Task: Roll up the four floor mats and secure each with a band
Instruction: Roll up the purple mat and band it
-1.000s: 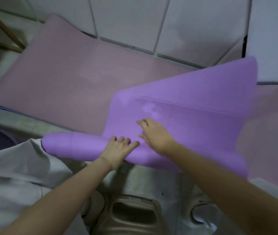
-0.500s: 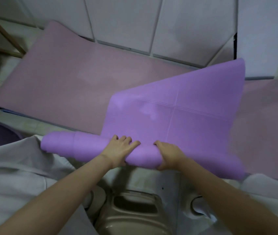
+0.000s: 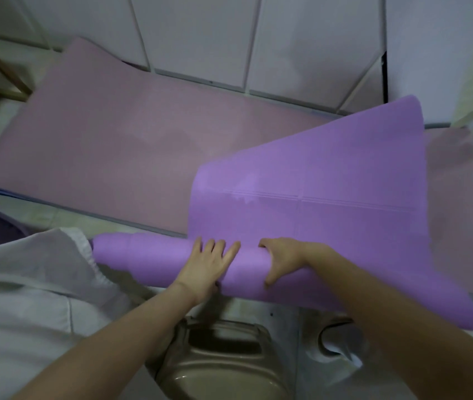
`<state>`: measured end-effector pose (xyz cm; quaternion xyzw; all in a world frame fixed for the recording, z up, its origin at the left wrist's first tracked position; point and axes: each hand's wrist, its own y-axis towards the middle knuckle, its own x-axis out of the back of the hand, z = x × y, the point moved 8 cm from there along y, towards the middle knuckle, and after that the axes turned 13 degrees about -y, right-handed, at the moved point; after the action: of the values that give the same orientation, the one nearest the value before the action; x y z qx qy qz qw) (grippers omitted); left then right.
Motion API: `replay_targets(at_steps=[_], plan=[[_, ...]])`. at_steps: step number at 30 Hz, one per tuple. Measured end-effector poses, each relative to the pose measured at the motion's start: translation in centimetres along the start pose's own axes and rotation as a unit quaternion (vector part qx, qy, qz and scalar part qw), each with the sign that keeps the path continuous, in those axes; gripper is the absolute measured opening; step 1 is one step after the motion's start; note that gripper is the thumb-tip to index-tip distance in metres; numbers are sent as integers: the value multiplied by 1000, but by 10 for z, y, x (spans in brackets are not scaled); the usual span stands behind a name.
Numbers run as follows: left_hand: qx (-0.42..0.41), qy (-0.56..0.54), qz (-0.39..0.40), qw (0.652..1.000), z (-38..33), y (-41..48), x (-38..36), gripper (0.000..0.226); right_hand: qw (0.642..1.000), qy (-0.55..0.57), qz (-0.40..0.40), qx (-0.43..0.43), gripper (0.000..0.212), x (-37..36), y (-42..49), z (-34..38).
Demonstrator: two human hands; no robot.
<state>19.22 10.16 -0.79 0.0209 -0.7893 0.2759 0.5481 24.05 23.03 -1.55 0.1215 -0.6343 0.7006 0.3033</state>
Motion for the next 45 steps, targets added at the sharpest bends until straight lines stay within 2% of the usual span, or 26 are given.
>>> replay_targets(at_steps=[3,6,8,11,13,15,18,21,24,27,36,40,45], plan=[[-17,-24,47,998,-2,2,-5,92,998,26,60,4,75,-9,-3,3],[-15,-52,84,995,2,4,-7,84,995,64,71,4,75,-17,-9,4],[-14,-76,119,990,6,7,-10,84,998,53,37,10,81,-19,-17,6],[-4,-107,185,977,16,13,-15,88,996,-72,-54,-3,100,-26,-26,10],[-2,-131,232,964,17,16,-19,95,989,-109,-99,-16,105,-34,-29,12],[-9,-142,267,953,12,16,-23,103,990,-92,-107,-17,99,-42,-30,11],[-9,-172,300,938,5,11,-32,108,995,-74,-62,-15,94,-50,-26,9],[-10,-155,267,951,1,2,-38,108,997,-72,-18,-12,91,-54,-20,7],[-19,-83,177,980,-14,-11,-39,109,999,-41,9,-8,89,-53,-15,3],[-19,-45,114,992,-34,-21,-41,114,999,-22,29,-7,88,-48,-12,-3],[-49,-51,73,995,-50,-5,-35,106,997,25,66,-21,92,-54,-13,-21],[-38,-73,118,990,-36,4,-40,101,999,32,4,-8,90,-48,-21,-10],[-34,-86,159,983,-25,15,-35,99,982,-132,-131,-26,118,-66,-32,14]])
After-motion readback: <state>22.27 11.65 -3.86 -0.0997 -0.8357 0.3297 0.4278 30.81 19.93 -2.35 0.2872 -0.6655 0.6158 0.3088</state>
